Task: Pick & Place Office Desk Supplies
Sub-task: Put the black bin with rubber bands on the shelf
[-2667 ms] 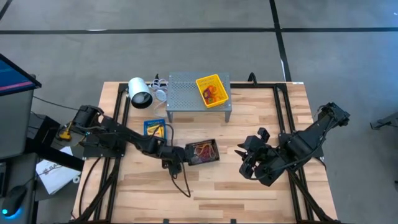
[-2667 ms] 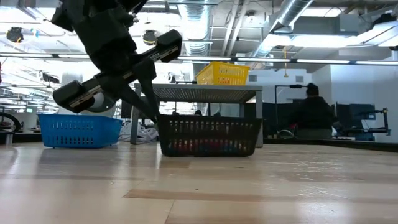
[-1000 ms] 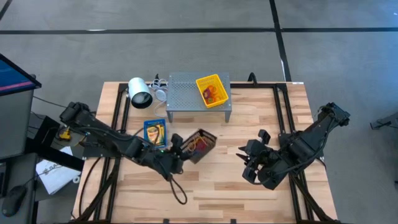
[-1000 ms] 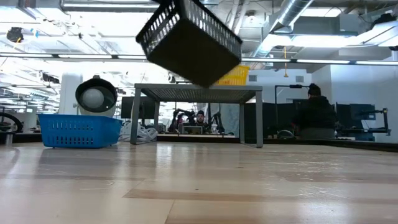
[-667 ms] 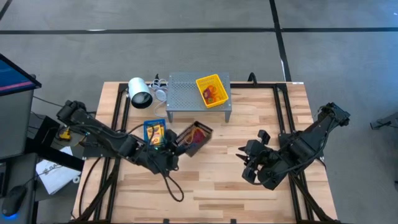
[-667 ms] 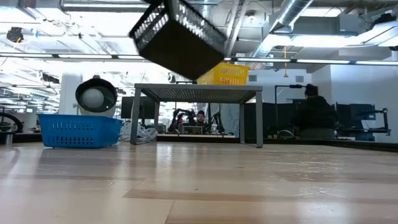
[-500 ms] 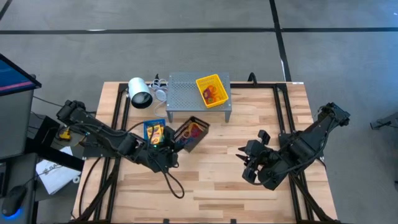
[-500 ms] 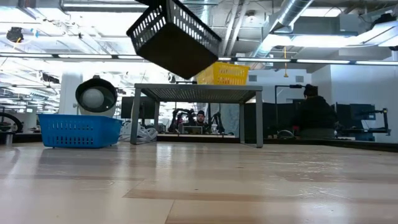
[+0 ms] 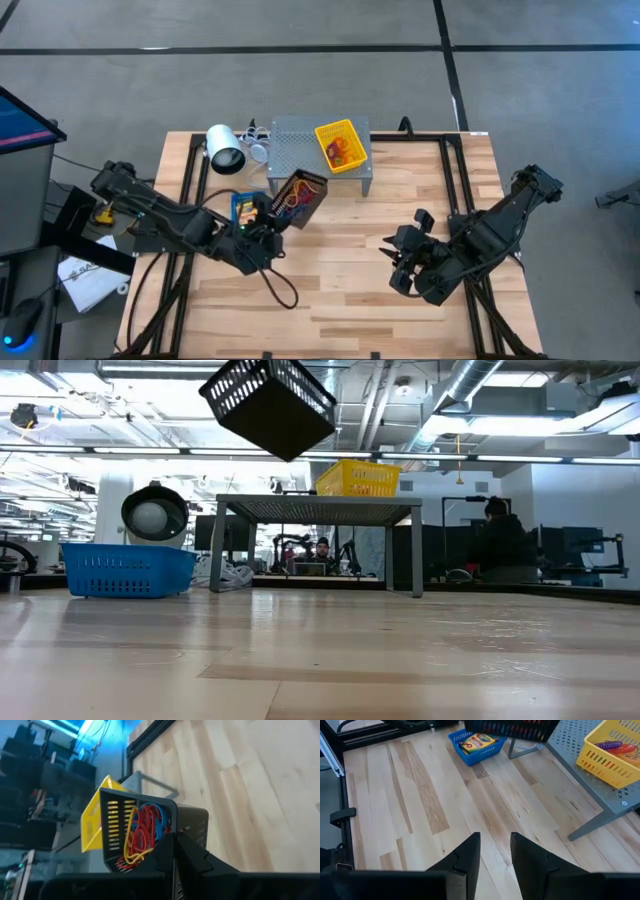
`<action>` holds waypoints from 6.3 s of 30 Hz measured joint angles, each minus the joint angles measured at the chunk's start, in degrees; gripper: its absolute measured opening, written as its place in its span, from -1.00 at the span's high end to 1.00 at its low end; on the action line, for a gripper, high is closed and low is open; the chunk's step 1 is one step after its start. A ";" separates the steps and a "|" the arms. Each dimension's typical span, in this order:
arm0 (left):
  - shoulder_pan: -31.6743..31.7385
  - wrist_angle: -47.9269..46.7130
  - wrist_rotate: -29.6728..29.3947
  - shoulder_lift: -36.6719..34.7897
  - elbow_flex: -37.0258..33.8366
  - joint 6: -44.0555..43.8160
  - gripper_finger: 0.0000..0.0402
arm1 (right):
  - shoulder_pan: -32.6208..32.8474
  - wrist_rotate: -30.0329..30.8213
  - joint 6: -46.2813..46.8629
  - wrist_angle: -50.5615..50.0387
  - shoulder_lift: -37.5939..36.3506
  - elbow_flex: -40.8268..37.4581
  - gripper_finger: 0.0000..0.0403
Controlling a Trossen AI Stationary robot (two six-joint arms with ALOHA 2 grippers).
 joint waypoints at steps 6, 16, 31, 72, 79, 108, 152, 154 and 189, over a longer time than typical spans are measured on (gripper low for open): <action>1.74 -5.11 -0.67 -2.24 1.61 -5.00 1.00 | 0.04 -0.15 -0.15 0.00 0.00 0.00 0.49; 9.92 -10.61 1.80 -4.84 1.61 -5.70 1.00 | 0.42 -0.20 -0.15 -0.02 0.00 0.00 0.49; 19.95 -11.40 4.21 -4.48 1.56 0.20 1.00 | 0.42 -0.20 -0.96 0.30 0.00 0.00 0.49; 36.59 3.71 15.96 6.58 1.54 13.91 1.00 | 0.37 -1.49 -4.08 2.66 0.04 -0.02 0.49; 36.59 3.69 16.10 6.58 1.54 13.78 0.99 | 0.37 -1.49 -4.67 3.50 0.04 -0.02 0.49; 36.57 1.24 18.76 6.56 1.54 10.44 0.73 | 0.37 -1.66 -4.62 3.74 0.02 -0.02 0.49; 51.53 -13.55 20.58 1.68 7.16 2.14 0.99 | -3.35 -1.60 -7.62 4.15 -0.02 -0.02 0.49; 52.78 -14.51 22.72 1.79 7.16 2.16 0.99 | -3.66 -1.64 -7.46 3.22 -0.02 -0.02 0.49; 57.83 -4.79 41.17 0.92 0.38 6.41 0.99 | -3.89 -2.99 -7.62 2.60 0.00 -0.02 0.49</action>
